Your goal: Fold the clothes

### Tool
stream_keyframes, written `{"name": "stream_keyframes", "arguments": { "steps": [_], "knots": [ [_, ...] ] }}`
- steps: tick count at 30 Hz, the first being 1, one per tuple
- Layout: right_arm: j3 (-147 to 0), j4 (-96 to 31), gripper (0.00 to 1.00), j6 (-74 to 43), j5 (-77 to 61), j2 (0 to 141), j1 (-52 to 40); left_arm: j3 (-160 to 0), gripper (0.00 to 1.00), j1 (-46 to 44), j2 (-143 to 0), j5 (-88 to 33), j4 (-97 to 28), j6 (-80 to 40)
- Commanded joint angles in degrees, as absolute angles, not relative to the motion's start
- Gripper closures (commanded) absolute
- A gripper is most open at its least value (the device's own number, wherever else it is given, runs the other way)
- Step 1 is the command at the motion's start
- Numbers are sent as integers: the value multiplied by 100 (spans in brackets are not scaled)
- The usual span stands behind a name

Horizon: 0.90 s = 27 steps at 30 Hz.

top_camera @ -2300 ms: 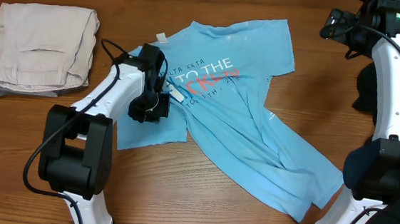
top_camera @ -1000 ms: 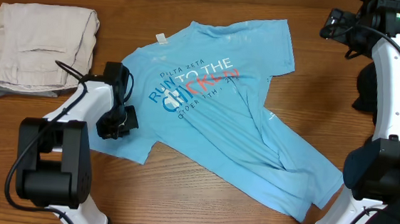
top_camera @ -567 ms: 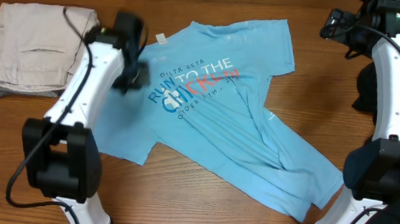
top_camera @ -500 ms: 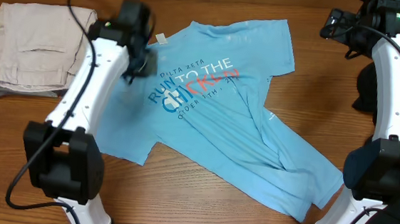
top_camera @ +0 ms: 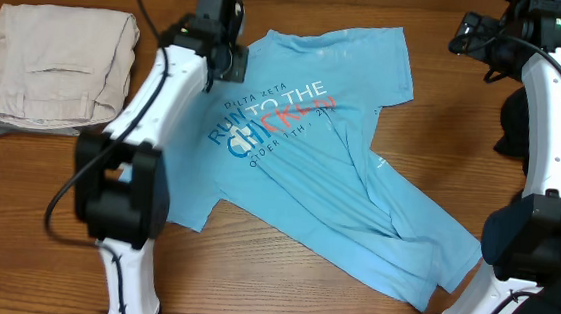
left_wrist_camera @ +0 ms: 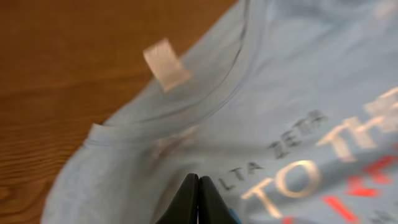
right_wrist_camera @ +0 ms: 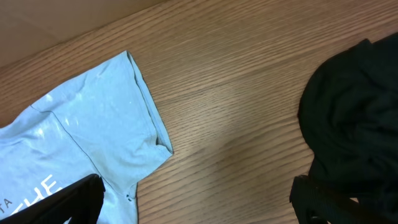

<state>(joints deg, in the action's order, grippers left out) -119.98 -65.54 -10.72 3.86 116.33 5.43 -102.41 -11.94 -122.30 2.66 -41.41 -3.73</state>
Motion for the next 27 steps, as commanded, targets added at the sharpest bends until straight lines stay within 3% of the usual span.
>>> {"name": "stream_keyframes", "arguments": {
  "steps": [1,6,20,27],
  "knots": [
    [-12001,-6523,0,-1116,423,11605,528,-10276,96,-1162,-12639,871,-4073,23],
    [-12001,-6523,0,-1116,423,11605,528,-10276,96,-1135,-12903,1527,-3804,19],
    [-12001,-6523,0,-1116,423,11605,528,-10272,96,-478,-13439,1048,-3682,-298],
    [-12001,-6523,0,-1116,423,11605,528,-10267,96,-64,-13463,1116,-4272,-298]
  ]
}}
